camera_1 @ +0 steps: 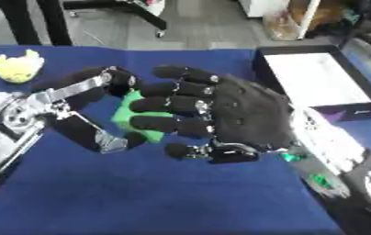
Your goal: Pick up the objects with one hand, pass them to the other hand, and then place them into the box on the other side of the table.
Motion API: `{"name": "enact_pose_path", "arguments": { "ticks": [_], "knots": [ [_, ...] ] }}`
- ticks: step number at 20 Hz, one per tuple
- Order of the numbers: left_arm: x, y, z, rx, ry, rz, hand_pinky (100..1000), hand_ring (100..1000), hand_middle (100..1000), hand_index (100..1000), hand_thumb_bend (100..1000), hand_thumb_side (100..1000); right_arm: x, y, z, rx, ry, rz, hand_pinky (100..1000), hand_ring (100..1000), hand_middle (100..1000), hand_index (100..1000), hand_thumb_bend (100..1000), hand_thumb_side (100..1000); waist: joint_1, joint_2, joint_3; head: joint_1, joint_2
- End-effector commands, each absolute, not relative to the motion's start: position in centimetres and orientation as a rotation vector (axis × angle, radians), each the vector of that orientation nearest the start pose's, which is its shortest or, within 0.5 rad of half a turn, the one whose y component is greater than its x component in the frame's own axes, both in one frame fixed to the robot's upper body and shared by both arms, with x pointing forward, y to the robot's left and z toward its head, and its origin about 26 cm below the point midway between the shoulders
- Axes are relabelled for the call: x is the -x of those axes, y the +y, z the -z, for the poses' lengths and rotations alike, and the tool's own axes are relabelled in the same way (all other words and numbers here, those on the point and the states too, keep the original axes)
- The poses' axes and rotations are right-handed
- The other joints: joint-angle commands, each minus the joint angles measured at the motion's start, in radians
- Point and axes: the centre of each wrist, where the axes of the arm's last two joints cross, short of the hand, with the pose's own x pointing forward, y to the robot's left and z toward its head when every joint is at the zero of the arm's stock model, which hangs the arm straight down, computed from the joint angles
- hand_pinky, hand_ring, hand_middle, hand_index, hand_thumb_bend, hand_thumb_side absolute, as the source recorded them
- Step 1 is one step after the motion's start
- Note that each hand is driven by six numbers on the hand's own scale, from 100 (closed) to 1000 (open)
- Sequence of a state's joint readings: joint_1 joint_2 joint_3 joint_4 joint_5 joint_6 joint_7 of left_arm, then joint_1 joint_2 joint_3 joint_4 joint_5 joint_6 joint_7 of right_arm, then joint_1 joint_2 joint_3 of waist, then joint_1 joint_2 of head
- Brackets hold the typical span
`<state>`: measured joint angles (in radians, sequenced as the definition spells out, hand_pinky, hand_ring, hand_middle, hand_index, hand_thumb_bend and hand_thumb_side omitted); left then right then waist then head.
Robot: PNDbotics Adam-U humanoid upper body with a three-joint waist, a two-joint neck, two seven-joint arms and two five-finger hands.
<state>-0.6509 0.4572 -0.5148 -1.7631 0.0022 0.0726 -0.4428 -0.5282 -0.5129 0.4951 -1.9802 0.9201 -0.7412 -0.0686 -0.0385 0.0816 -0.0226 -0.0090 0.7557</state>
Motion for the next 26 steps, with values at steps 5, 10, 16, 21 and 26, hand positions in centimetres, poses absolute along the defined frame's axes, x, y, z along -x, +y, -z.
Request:
{"name": "enact_pose_path", "arguments": {
  "ticks": [5, 10, 16, 21, 26],
  "knots": [
    [-33.7, 14.9, -21.1, 0.240, -1.856, 1.450, 526, 433, 319, 598, 100, 121, -29.3, -16.6, -21.8, -0.378, 2.222, 1.614, 952, 862, 864, 1000, 295, 100, 0.002, -0.017, 0.001, 0.002, 0.008],
    [-33.6, 14.4, -21.2, 0.269, -1.854, 1.446, 523, 432, 317, 602, 100, 124, -29.3, -16.5, -22.0, -0.392, 2.217, 1.613, 952, 858, 865, 1000, 296, 100, 0.002, -0.018, 0.003, 0.000, 0.007],
    [-33.3, 13.5, -21.2, 0.300, -1.846, 1.453, 521, 433, 318, 603, 100, 127, -29.3, -16.3, -22.1, -0.412, 2.233, 1.596, 936, 834, 856, 1000, 285, 100, 0.003, -0.019, 0.003, -0.001, 0.009],
    [-33.2, 13.0, -21.1, 0.321, -1.842, 1.451, 519, 433, 318, 603, 100, 124, -29.3, -16.2, -22.1, -0.430, 2.247, 1.578, 921, 813, 846, 1000, 282, 100, 0.003, -0.019, 0.003, -0.002, 0.010],
    [-32.8, 12.3, -21.3, 0.342, -1.848, 1.457, 520, 434, 318, 605, 100, 119, -29.3, -16.2, -22.1, -0.440, 2.260, 1.557, 915, 807, 840, 1000, 280, 100, 0.003, -0.019, 0.001, -0.004, 0.011]
  ]
}}
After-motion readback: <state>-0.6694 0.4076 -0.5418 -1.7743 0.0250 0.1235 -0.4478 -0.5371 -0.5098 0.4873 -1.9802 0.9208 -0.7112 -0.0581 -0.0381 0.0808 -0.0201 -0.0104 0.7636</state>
